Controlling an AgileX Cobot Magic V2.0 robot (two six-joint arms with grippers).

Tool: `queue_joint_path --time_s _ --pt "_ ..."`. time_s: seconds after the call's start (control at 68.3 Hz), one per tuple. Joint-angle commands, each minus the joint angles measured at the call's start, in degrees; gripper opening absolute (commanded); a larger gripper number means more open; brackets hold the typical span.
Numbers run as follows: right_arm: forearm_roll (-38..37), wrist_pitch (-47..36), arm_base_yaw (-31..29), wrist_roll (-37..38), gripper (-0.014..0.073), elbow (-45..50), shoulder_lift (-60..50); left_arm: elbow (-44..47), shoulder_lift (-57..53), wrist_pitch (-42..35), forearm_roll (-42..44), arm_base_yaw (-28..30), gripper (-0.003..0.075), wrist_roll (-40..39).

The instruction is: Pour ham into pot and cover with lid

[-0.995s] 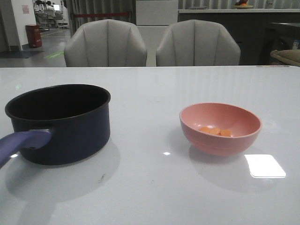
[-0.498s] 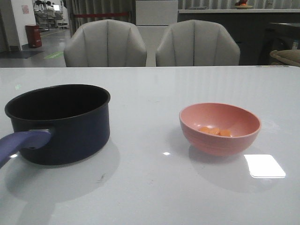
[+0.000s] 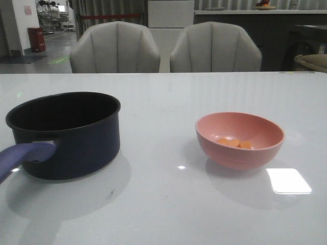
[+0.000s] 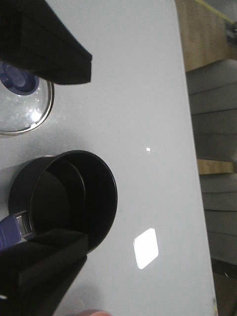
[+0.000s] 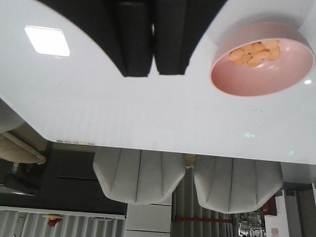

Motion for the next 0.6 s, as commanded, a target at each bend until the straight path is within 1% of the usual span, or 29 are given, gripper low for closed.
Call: queue_joint_path --time_s 0.0,0.132,0.293,0.439,0.585 --pt "-0.32 -4.73 -0.25 -0.07 0.0153 -0.27 -1.11 2.77 -5.31 -6.27 1.52 -2.99 0.0627 0.13" --pt "-0.32 -4.73 -0.25 -0.07 0.0153 -0.27 -1.11 8.83 -12.18 -6.85 2.02 -5.62 0.0627 0.03" --pt "-0.32 -4.73 -0.25 -0.07 0.0153 -0.27 -1.11 15.4 -19.12 -7.38 2.45 -5.93 0.0627 -0.19" --pt "-0.32 -4.73 -0.25 -0.07 0.0153 -0.27 -1.11 18.82 -22.16 -8.61 2.45 -6.4 0.0627 -0.19" --pt "-0.32 -4.99 -0.25 -0.07 0.0153 -0.27 -1.11 19.54 -22.42 -9.04 2.45 -6.4 0.0627 -0.19"
